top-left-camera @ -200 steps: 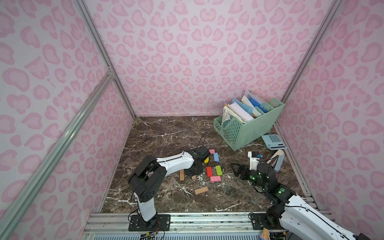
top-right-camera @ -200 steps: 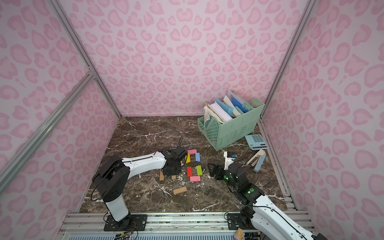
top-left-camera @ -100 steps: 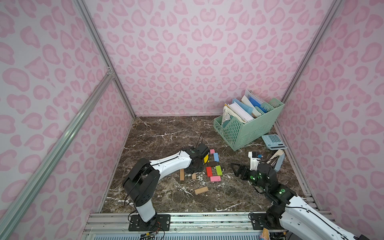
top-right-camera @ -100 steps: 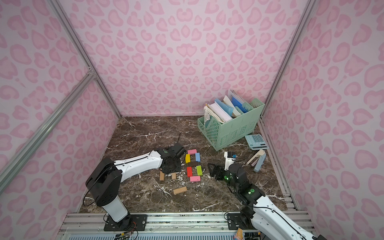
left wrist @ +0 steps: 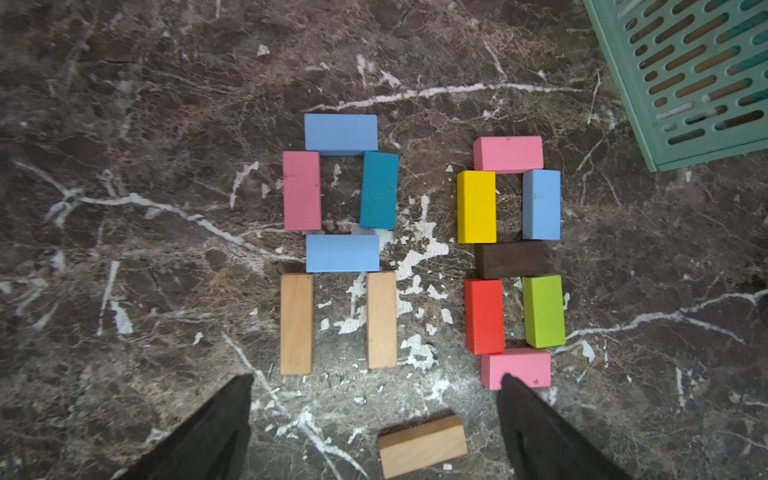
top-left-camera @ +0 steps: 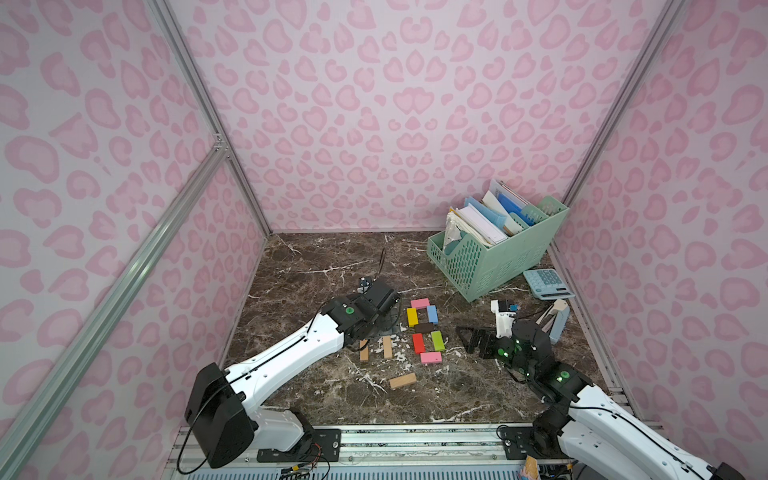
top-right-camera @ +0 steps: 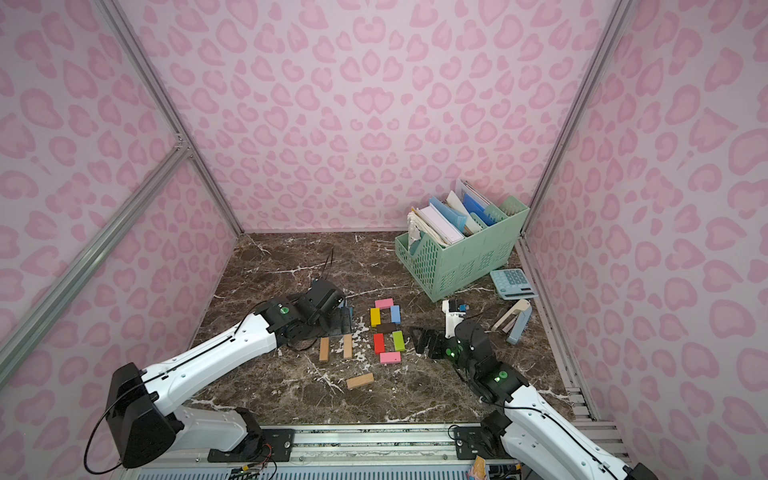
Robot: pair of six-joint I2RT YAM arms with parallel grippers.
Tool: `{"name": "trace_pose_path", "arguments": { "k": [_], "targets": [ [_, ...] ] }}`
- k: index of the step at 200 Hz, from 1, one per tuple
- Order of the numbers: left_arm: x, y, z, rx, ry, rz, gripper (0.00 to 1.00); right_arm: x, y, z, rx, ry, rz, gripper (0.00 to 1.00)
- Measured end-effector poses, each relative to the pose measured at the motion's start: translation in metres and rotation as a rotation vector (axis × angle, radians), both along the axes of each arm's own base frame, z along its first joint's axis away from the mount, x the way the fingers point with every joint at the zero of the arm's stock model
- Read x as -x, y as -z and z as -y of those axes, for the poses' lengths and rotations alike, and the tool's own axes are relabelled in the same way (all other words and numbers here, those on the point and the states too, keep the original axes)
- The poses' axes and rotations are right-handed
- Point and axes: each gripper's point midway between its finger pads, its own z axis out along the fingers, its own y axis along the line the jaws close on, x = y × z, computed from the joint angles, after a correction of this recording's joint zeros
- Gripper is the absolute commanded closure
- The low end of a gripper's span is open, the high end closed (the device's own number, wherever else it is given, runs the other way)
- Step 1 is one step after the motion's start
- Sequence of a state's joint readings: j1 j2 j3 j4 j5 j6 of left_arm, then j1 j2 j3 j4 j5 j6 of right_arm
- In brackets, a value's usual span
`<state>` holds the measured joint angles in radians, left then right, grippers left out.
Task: Assemble the number 8 with building blocks
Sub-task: Assemble the building block at the center of the board.
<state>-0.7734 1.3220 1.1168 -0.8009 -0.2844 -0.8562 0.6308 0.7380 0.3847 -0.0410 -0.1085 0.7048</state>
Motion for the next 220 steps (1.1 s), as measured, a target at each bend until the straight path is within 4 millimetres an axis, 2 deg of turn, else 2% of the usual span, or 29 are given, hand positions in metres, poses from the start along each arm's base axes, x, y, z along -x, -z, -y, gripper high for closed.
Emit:
{"name": "trace_pose_path", "arguments": {
  "k": [35,76,110,138,183,220],
  "targets": [
    [0.006,-0.011,-0.020,-0.035,-0.015,0.052,0.01,0.016,0.008,-0.028,0.034,-0.133,-0.031,0.00],
    [0.011,-0.013,-0.031,-0.051,-0.023,0.074,0.02,0.042,0.012,-0.069,0.102,-0.296,-0.034,0.00],
    [0.018,-0.013,-0.041,-0.054,-0.031,0.084,0.01,0.063,0.025,-0.094,0.182,-0.386,-0.052,0.00],
    [0.022,-0.021,-0.053,-0.061,-0.053,0.121,0.02,0.084,0.035,-0.113,0.255,-0.452,-0.072,0.00],
    [0.025,-0.034,-0.090,-0.074,-0.147,0.200,0.02,0.103,0.059,-0.127,0.379,-0.469,-0.129,0.00],
    [0.024,-0.045,-0.118,-0.055,-0.224,0.223,0.01,0.110,0.072,-0.159,0.467,-0.481,-0.178,0.00]
  ]
}}
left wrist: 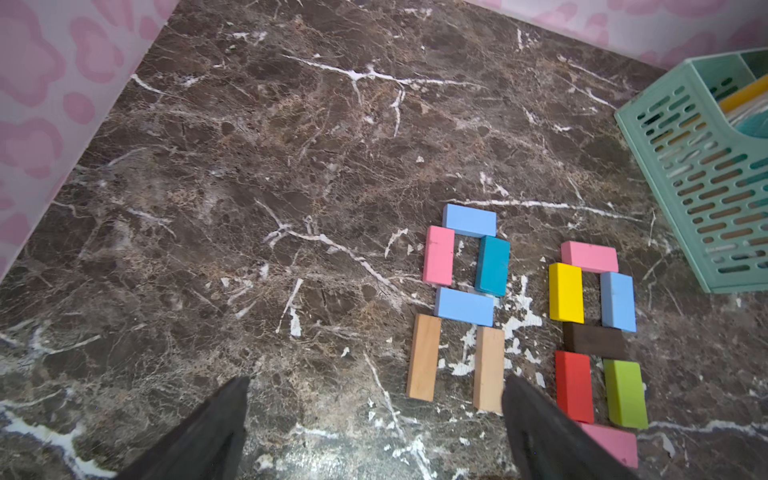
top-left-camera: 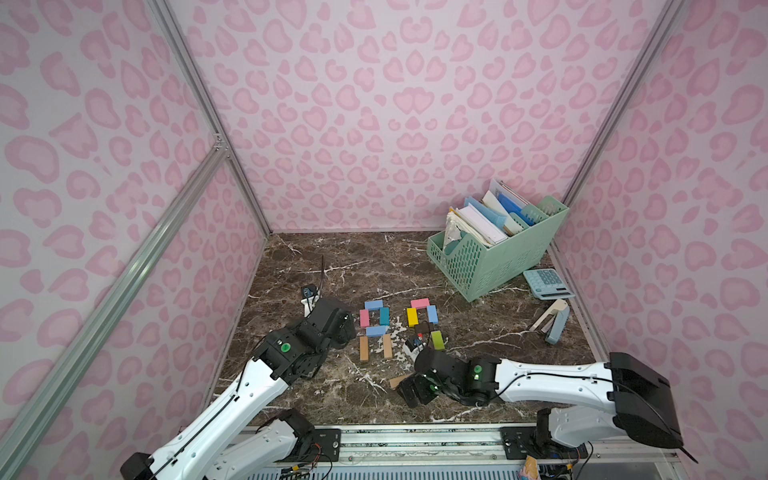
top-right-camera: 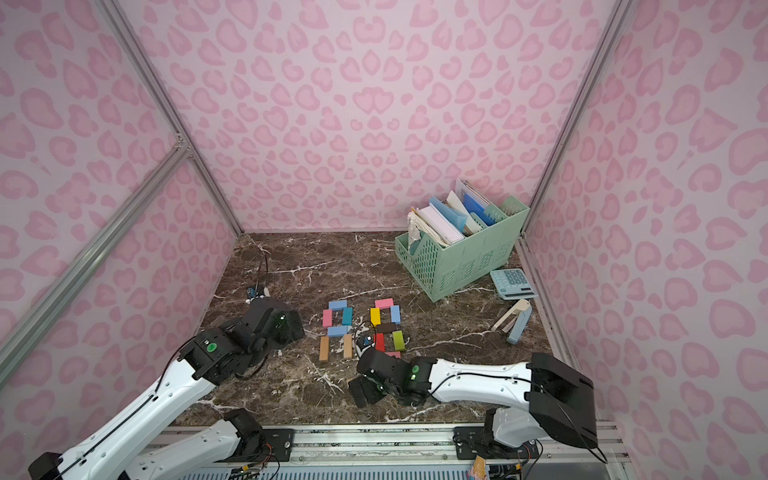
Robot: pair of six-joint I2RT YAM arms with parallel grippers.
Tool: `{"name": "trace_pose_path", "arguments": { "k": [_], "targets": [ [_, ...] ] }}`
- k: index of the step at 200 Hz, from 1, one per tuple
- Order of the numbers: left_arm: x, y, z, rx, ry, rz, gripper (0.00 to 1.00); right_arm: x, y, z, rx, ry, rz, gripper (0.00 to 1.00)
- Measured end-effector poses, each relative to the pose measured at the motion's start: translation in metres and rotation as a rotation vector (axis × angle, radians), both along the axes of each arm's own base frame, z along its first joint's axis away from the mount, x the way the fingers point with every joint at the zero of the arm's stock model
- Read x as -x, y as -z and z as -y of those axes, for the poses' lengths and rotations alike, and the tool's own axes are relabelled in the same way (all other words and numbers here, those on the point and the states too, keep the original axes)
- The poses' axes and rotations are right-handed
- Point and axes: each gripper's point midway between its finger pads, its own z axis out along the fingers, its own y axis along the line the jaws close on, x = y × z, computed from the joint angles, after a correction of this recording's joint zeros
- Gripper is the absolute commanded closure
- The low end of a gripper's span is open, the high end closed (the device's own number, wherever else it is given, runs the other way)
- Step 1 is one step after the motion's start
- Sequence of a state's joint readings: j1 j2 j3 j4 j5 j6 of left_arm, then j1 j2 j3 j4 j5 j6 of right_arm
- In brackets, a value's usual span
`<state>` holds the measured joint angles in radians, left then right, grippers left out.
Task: Assemble the number 8 with building blocks
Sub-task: Assemble the building block at the center of the board.
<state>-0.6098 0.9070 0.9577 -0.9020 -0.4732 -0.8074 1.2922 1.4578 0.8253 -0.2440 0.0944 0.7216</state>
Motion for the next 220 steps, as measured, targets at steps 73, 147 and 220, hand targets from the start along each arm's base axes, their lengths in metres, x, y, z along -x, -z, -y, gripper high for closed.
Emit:
{"name": "trace_pose_path", "arguments": {
  "k": [73,147,220],
  "targets": [
    [-0.004,-0.014,-0.015,-0.019,0.030,-0.021,0.01,0.002,0.040,-0.029,0.207,0.063,-0.052,0.00],
    [0.000,-0.006,-0.017,-0.037,0.063,-0.042,0.02,-0.008,0.040,-0.009,0.282,0.180,-0.033,0.00],
    [0.002,-0.002,-0.019,-0.037,0.061,-0.046,0.01,-0.009,0.057,-0.011,0.300,0.183,-0.059,0.02]
  ]
}}
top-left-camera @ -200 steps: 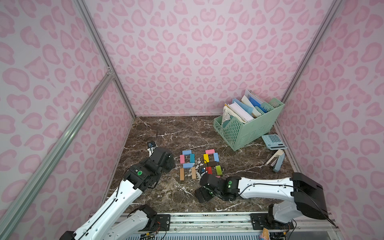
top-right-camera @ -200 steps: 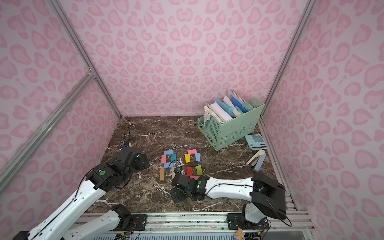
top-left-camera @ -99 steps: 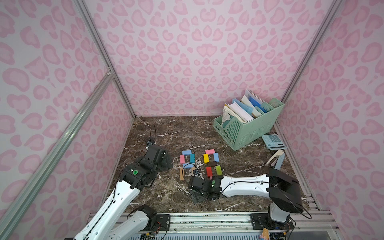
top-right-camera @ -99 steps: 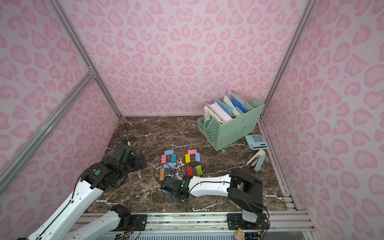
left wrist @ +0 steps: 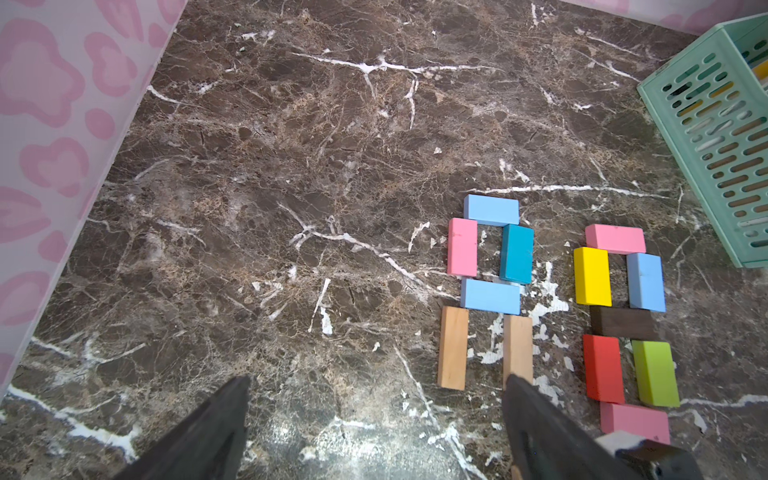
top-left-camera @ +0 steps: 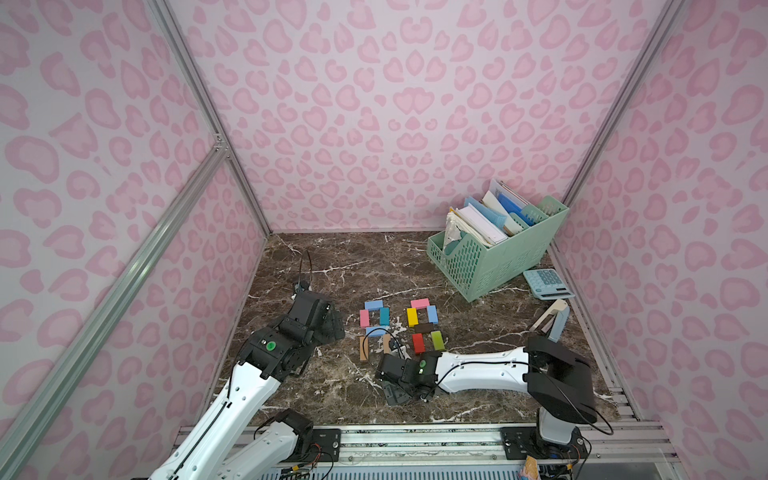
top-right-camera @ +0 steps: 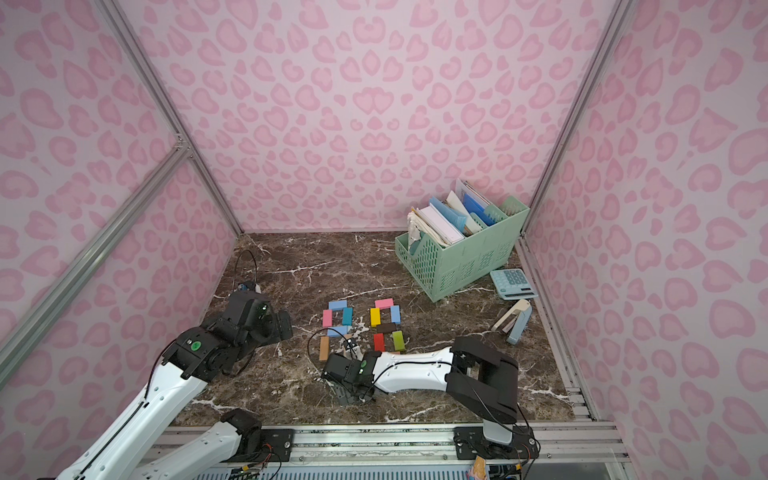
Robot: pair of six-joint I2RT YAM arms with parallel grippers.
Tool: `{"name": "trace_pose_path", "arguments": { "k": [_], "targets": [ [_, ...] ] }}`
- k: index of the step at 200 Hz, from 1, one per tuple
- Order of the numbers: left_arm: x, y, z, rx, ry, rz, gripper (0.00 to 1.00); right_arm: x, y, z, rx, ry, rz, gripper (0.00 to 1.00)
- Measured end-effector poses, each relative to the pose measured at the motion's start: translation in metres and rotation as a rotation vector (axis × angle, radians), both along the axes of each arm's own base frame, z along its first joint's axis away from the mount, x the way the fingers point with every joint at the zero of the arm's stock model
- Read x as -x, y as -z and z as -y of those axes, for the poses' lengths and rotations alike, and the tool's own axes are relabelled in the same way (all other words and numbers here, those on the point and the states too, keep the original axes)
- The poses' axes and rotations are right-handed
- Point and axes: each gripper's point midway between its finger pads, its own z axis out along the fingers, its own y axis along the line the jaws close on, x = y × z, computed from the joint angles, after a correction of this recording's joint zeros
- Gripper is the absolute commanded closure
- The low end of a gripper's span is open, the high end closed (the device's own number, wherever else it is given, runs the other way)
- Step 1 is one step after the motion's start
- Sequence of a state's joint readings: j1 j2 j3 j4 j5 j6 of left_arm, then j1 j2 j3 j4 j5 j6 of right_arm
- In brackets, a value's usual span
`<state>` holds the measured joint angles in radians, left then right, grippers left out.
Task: Assemble the number 8 with building blocks
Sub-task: Assemble the building block at the center of the board.
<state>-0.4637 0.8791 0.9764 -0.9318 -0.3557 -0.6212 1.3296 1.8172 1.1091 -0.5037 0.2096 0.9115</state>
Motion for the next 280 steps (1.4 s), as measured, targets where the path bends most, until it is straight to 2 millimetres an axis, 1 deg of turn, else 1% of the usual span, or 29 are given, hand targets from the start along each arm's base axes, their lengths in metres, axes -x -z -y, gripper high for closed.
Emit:
{"name": "trace_pose_path", "arguments": {
  "k": [17,64,79,113,136,161,183,204,222,244,280],
  "targets": [
    [0.001,0.000,-0.001,0.000,-0.002,0.002,0.02,-0.002,0.001,-0.001,-0.008,0.006,-0.006,0.11],
    [0.003,0.002,-0.004,-0.005,-0.005,0.001,0.01,-0.004,0.003,-0.004,-0.013,0.021,-0.011,0.28],
    [0.003,0.002,-0.004,-0.009,-0.004,0.003,0.02,-0.003,0.003,-0.006,-0.018,0.032,-0.013,0.31],
    [0.005,-0.003,-0.008,-0.017,-0.012,0.022,0.02,0.000,0.002,-0.014,-0.022,0.040,-0.008,0.34],
    [0.005,-0.016,-0.015,-0.022,-0.036,0.063,0.02,0.002,0.000,-0.024,-0.028,0.040,-0.009,0.36],
    [0.008,-0.033,-0.026,-0.035,-0.073,0.111,0.02,0.000,-0.003,-0.041,-0.048,0.057,-0.009,0.38],
    [0.010,-0.044,-0.034,-0.055,-0.097,0.138,0.02,-0.004,-0.004,-0.054,-0.056,0.079,-0.011,0.39],
    [0.010,-0.050,-0.039,-0.068,-0.114,0.152,0.02,-0.009,-0.009,-0.069,-0.071,0.106,-0.007,0.39],
    [0.011,-0.051,-0.041,-0.077,-0.121,0.155,0.02,-0.013,-0.011,-0.078,-0.070,0.127,0.000,0.39],
    [0.012,-0.052,-0.043,-0.082,-0.127,0.157,0.02,-0.017,-0.008,-0.081,-0.049,0.151,0.008,0.40],
    [0.013,-0.052,-0.046,-0.091,-0.134,0.162,0.02,-0.021,0.000,-0.077,-0.003,0.186,0.011,0.41]
  ]
}}
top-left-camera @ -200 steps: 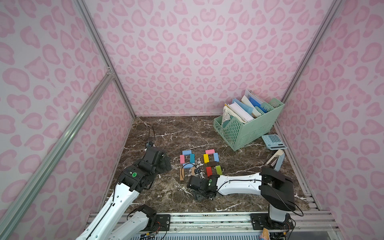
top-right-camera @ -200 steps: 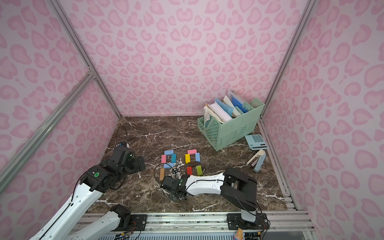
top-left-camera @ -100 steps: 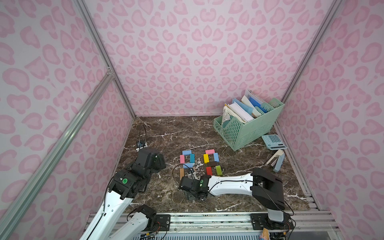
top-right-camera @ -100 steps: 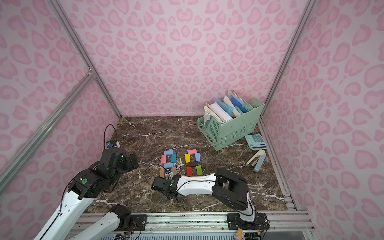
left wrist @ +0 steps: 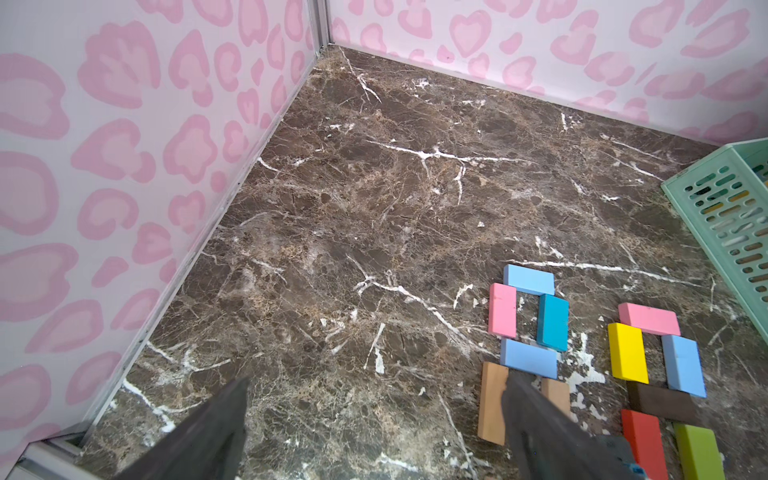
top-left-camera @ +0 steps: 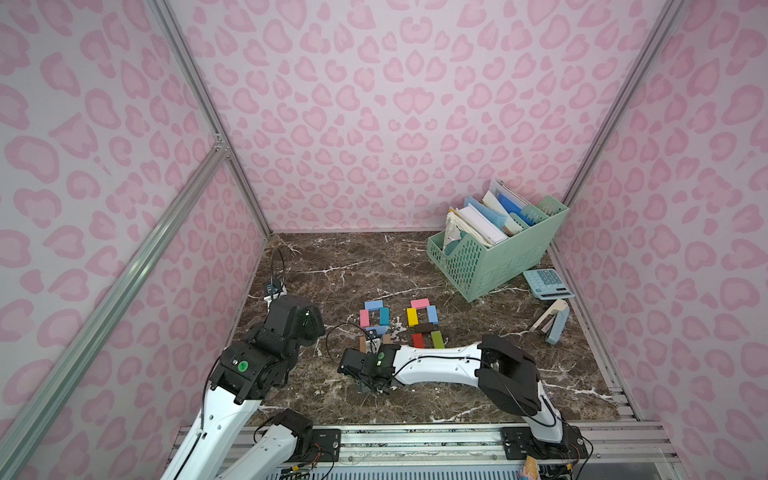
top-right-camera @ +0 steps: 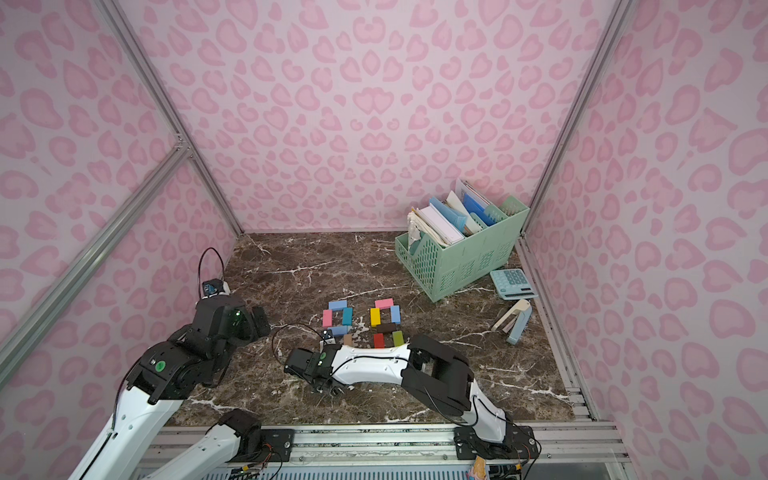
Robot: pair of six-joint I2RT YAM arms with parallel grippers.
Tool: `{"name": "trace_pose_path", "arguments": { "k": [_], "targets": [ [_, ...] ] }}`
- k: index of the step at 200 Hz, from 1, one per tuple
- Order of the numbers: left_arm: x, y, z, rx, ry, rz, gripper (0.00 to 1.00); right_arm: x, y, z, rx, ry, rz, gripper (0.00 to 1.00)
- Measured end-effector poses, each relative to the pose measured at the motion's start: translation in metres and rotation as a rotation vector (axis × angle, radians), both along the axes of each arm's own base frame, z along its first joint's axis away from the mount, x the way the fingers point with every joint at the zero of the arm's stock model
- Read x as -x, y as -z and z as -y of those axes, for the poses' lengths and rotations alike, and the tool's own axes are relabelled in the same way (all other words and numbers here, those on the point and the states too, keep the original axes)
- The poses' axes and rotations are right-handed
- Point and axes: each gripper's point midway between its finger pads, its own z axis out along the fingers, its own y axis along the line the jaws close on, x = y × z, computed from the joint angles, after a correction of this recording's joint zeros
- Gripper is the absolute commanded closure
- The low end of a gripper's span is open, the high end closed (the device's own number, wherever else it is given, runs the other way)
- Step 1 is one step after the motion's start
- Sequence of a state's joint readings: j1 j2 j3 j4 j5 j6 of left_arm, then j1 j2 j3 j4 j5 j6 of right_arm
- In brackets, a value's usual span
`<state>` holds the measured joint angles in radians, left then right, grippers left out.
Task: Assemble the number 8 with building blocks
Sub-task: Assemble the building block at the center of the board.
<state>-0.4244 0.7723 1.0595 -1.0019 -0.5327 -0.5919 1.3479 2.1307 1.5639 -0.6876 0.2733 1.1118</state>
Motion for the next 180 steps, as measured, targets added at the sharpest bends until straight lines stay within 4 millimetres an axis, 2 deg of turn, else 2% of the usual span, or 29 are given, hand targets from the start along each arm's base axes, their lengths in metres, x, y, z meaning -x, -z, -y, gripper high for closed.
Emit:
{"name": "trace_pose_path", "arguments": {
  "k": [63,180],
  "targets": [
    [0.001,0.005,-0.003,-0.023,0.000,-0.010,0.02,-0.011,0.002,0.001,0.001,0.039,-0.002,0.40],
    [0.005,0.015,-0.006,-0.037,-0.007,-0.028,0.01,-0.020,0.003,-0.010,0.001,0.070,0.010,0.37]
  ]
}}
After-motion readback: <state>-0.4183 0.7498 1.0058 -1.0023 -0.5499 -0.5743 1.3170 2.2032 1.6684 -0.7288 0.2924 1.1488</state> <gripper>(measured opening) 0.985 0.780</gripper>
